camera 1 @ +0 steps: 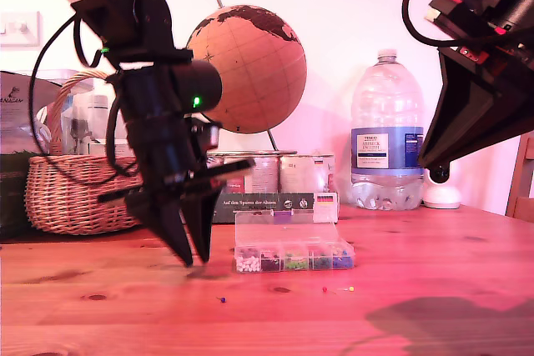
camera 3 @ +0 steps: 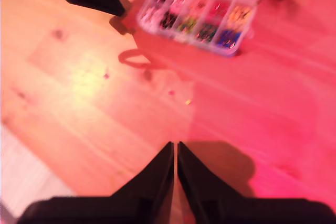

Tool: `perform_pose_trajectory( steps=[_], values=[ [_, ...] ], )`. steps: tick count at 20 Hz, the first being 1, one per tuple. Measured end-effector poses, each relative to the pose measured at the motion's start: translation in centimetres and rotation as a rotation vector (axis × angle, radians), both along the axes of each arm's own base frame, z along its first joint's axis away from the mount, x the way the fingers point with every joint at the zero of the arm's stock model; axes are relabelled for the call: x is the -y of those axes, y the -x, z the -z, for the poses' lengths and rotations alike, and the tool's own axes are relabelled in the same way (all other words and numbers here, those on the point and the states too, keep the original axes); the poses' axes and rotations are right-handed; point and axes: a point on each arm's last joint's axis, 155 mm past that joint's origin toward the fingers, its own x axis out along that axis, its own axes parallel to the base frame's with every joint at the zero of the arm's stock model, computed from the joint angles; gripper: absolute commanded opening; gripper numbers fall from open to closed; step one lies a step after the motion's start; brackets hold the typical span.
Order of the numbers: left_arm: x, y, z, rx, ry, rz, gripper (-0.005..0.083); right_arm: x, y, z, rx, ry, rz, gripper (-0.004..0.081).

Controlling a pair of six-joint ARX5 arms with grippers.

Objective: Sort the loose pins on the table into their correct compartments

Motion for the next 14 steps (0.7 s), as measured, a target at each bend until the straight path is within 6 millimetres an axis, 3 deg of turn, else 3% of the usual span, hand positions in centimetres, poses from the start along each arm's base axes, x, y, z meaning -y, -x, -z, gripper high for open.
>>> perform_pose_trajectory(
  steps=[2,6,14],
  values=[
    [0.1,-0.6,-0.6,0.017,0.01,-0.005,0.013,0.1,-0.1,0.0,0.003,0.004,0.005,-0.0012],
    [-0.2,0.3,-0.4,-0.013,-0.006,0.029,-0.002,0.3,-0.5,-0.1,0.021,0.013,0.018,-0.0012],
    [-1.5,3.0,0.2,-0.105,-0.072,0.102,-0.0022,0.3,-0.6,-0.2,0.025,0.012,0.019,-0.0012]
  ],
)
